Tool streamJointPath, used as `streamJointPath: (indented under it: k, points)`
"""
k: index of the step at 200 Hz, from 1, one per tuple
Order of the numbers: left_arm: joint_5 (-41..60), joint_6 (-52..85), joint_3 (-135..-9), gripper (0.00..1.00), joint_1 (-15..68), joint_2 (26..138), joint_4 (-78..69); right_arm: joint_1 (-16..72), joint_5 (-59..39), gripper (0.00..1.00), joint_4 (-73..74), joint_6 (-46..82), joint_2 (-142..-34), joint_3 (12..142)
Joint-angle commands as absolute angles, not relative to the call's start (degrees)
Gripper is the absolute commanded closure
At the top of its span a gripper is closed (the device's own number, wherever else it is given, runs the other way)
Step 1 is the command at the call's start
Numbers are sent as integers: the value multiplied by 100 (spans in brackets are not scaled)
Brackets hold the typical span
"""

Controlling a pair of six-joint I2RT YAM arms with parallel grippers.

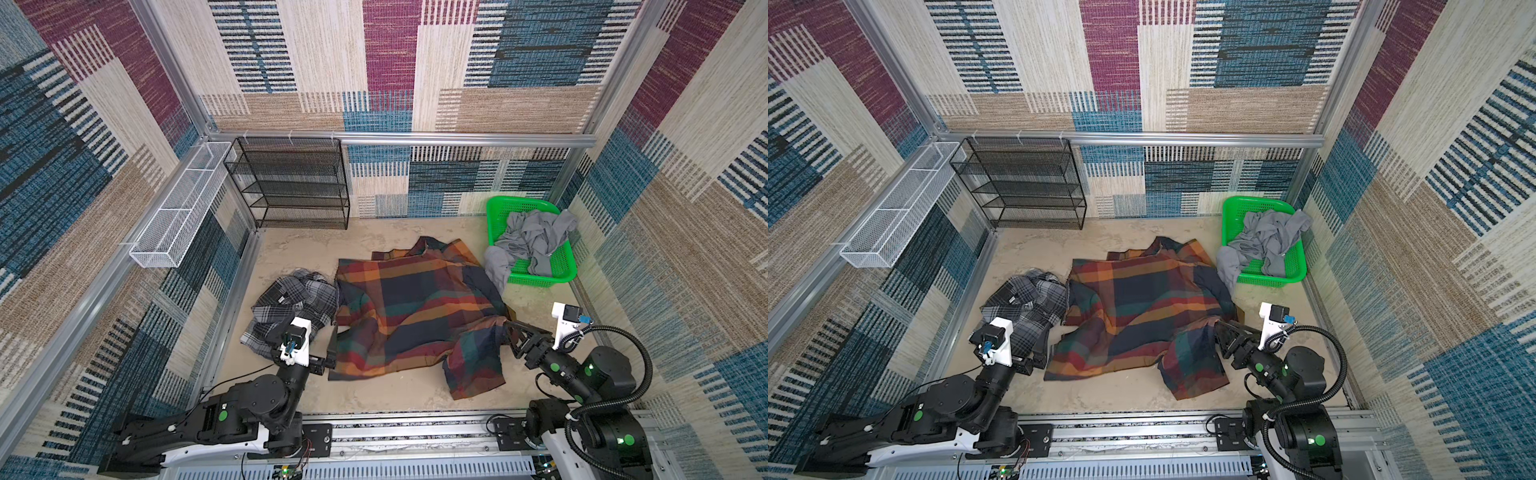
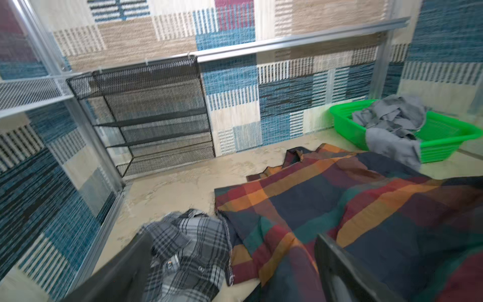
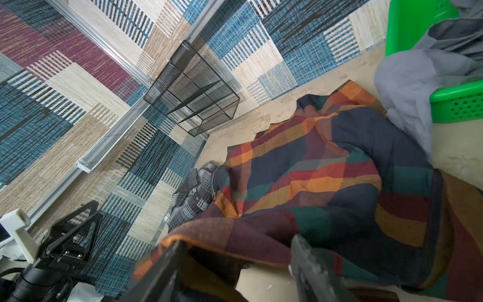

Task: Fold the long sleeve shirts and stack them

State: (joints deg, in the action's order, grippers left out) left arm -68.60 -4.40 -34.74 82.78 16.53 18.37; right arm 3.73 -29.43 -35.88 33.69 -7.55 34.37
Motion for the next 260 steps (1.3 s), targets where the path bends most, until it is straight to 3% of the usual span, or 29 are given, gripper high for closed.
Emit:
streamJointPath:
  k: [1,17,41,62,105,136,182,260]
  points:
    - [-6672,-176,-4069,1,8271,2132,2567,369,-3035,27,-3643,3199,-978,3845]
    - [-6860,-293,-4394,1,8273,2408,2423,369,-3023,12,-4115,3086,-1233,4292]
    - [-6964,-847,-4191,1,8107,2567,1536,369,-2331,7,-4993,2971,-1323,5066]
    - [-6357,280,-4262,1,7467,2945,2465,369,-2224,7,-5099,2920,-1421,5395]
    - [-3146,1736,-4576,1,4408,4515,3474,374,-3547,17,-3995,3121,-2092,4691]
    - [-1970,2296,-4712,2,2679,5647,3196,370,-3776,17,-3206,3143,-2494,4402]
    - [-1794,3069,-4785,5,1407,6707,2732,370,-4009,18,-2590,3254,-2466,3604]
    - [-1434,3969,-5228,5,433,8690,2555,369,-3959,18,-2233,3132,-2496,3160]
